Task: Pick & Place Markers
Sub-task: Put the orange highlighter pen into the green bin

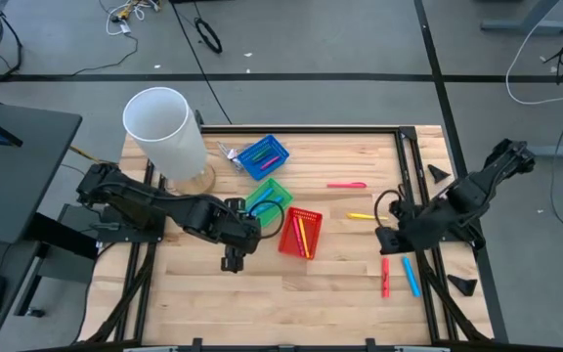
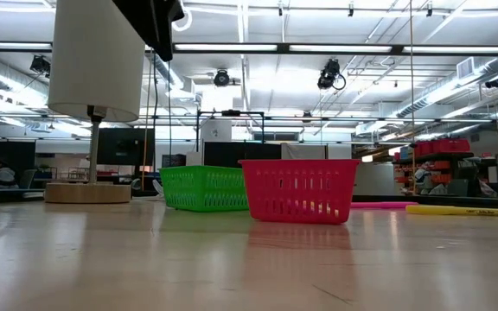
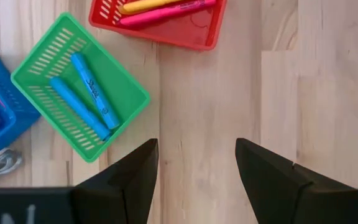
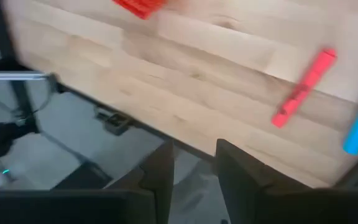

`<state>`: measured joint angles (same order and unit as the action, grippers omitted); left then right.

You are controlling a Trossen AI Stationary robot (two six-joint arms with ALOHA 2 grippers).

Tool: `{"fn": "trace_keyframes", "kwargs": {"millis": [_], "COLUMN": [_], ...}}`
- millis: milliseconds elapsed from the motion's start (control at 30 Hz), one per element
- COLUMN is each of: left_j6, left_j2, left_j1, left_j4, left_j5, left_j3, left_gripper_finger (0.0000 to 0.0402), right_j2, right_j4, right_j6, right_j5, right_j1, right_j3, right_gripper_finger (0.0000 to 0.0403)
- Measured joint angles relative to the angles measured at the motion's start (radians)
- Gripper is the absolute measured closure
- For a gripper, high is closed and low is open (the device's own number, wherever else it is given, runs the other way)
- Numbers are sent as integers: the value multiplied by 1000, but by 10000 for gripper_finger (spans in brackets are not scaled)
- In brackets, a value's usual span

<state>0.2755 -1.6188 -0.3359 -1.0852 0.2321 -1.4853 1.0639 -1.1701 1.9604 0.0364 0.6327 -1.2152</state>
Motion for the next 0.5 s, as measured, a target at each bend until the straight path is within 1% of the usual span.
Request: {"fn": "trace_keyframes", "kwargs": {"millis": [67,167,233,367,500], "left_j6": [-8,-30,-38,-52,-62], "left_j2": [0,0,0,0,0], "left_j1": [0,0,0,0,0], "left_j4": [-10,-17,-20,-21,-22], "left_j5": [0,0,0,0,0], "left_j3": [0,0,0,0,0], "left_gripper_finger": [179,179,179,179,179], "right_j2": [30,73,104,168,244], "right_j4": [-29,-126,-178,-247,-259], "right_j6": [54,181,209,267,273], "right_j5": [-22,-96,-119,-124,-119], "right_j1": [16,21,27,47,45], "right_j3": [0,0,0,0,0], "right_gripper_finger": [282,282,282,282,282]}}
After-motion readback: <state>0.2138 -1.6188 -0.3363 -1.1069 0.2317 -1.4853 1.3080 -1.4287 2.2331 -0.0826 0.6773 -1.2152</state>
